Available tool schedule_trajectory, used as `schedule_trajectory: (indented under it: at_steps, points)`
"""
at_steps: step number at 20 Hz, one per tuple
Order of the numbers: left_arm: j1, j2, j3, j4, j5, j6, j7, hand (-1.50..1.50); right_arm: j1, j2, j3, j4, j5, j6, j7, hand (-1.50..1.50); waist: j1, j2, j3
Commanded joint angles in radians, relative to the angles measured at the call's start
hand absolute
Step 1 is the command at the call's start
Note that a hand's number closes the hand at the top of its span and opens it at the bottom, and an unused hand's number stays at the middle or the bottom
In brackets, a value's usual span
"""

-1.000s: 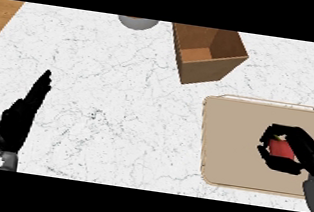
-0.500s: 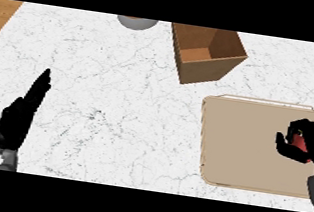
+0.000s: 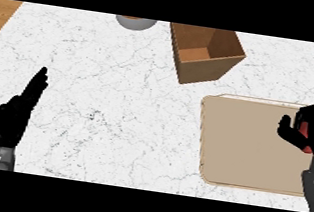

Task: Pick the bell pepper from the tray and place it in the cardboard box

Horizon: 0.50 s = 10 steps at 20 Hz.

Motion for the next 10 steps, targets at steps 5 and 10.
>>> schedule_trajectory:
  at_steps: [5, 10]
  points:
    - [-0.023, -0.002, -0.002, 0.033, -0.01, -0.003, -0.001, 0.0, -0.085, 0.077, -0.015, -0.292, -0.188, 0.009, -0.063, 1.5, -0.003, 0.0, 0.001]
    - [0.025, 0.01, 0.005, -0.029, 0.005, -0.029, -0.008, 0.0, -0.179, 0.138, 0.016, -0.295, -0.204, -0.003, -0.031, 1.5, 0.015, 0.003, 0.001]
